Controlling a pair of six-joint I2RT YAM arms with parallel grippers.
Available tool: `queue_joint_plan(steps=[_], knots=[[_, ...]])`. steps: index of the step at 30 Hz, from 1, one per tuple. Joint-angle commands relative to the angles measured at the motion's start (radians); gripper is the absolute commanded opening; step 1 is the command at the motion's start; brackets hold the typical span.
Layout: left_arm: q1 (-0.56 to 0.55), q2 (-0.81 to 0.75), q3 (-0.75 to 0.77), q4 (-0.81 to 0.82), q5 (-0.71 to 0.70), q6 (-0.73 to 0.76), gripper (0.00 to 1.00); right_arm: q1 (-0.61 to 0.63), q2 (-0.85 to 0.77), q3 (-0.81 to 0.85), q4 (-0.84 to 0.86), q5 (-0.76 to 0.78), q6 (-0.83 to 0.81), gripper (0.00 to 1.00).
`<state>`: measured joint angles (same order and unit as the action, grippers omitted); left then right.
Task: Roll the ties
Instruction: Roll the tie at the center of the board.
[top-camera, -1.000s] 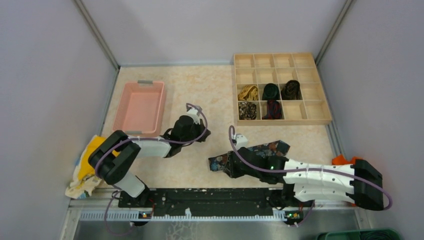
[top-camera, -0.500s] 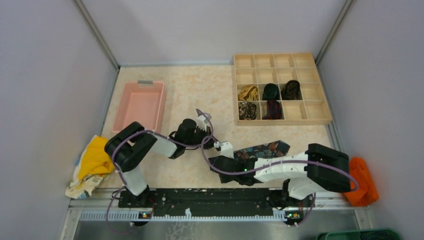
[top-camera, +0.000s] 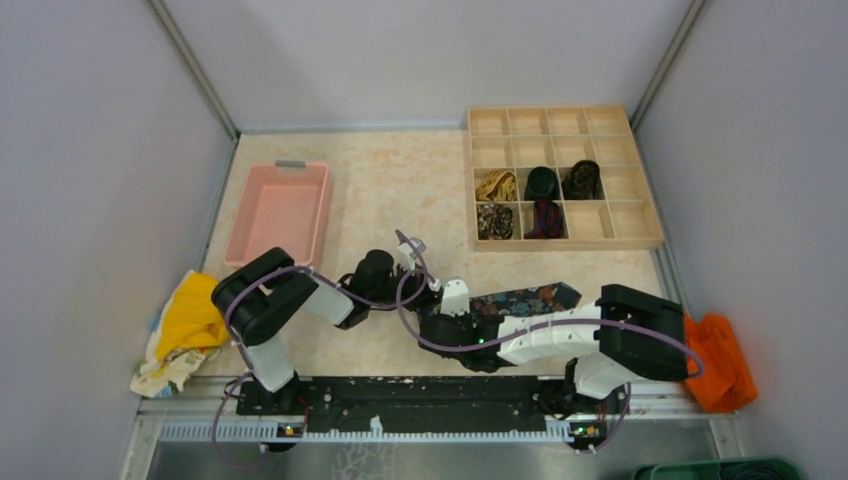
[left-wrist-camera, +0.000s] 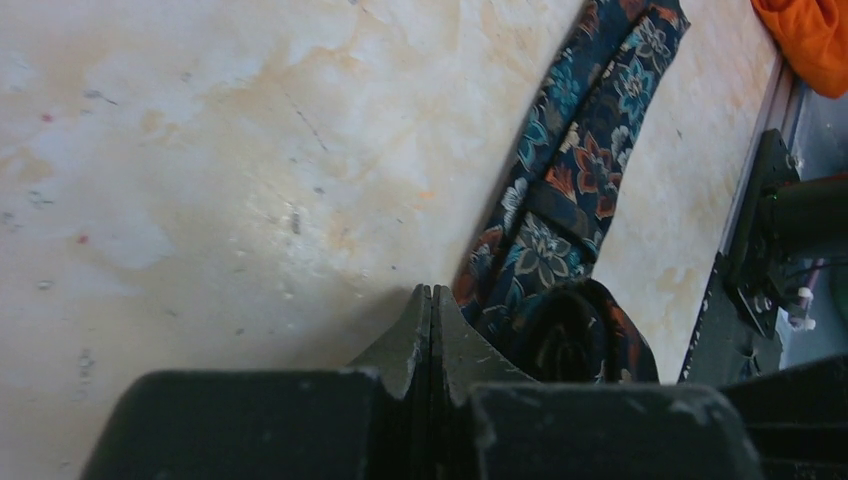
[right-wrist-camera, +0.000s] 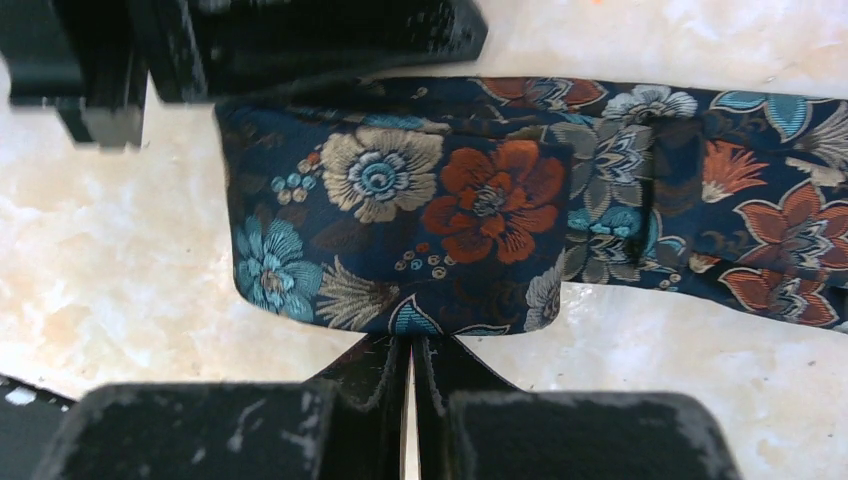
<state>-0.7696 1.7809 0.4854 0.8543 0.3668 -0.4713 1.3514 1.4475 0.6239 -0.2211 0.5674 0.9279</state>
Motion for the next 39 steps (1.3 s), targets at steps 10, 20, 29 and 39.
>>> queue_joint_plan(steps=[10, 20, 29, 39], knots=[[-0.051, 0.009, -0.032, -0.078, -0.08, -0.003, 0.0, 0.007, -0.002, -0.015, -0.203, 0.049, 0.07, 0.0], [-0.051, -0.025, -0.028, -0.149, -0.108, -0.017, 0.0, -0.043, -0.165, -0.082, -0.621, 0.061, 0.449, 0.0], [-0.06, -0.127, -0.125, -0.113, -0.066, -0.057, 0.0, -0.275, -0.1, -0.051, -0.668, 0.023, 0.365, 0.0], [-0.06, -0.121, -0.139, -0.084, -0.05, -0.062, 0.0, -0.511, 0.039, 0.03, -0.49, -0.029, 0.111, 0.0]])
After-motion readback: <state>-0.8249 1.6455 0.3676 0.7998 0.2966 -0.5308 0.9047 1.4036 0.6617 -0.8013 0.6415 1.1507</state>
